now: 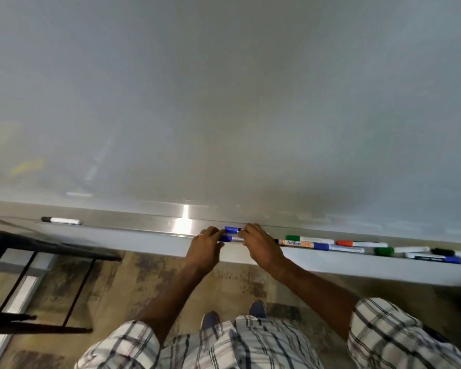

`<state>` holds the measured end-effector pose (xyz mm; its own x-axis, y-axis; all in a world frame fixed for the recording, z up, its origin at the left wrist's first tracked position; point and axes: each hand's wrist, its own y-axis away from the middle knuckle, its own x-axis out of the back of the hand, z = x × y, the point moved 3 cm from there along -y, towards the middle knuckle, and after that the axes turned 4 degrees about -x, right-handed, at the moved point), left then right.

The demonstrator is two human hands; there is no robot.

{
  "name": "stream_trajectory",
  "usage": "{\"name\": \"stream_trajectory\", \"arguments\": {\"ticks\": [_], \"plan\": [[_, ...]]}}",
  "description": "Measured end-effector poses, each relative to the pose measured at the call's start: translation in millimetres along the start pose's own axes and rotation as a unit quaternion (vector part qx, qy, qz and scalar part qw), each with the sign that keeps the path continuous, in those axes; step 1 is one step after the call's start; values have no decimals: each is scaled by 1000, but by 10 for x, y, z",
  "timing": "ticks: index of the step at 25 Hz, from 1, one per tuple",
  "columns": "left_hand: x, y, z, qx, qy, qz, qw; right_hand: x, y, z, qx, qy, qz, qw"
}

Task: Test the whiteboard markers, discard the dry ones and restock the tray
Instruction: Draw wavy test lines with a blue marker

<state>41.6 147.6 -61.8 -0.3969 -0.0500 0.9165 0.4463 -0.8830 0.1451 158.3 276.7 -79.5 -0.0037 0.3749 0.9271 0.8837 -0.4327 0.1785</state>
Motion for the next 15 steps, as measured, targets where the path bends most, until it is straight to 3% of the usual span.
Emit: {"name": "stream_trajectory", "arguments": {"ticks": [7, 11, 15], "plan": [[106, -39, -50, -60, 0, 1, 998, 80, 105, -224, -64, 16, 63, 996], [304, 15, -286, -92, 133, 18, 987, 161, 222, -422, -61, 27, 122, 990], [595, 124, -374, -117, 297, 29, 947, 320, 387, -688, -20, -38, 187, 981]]}}
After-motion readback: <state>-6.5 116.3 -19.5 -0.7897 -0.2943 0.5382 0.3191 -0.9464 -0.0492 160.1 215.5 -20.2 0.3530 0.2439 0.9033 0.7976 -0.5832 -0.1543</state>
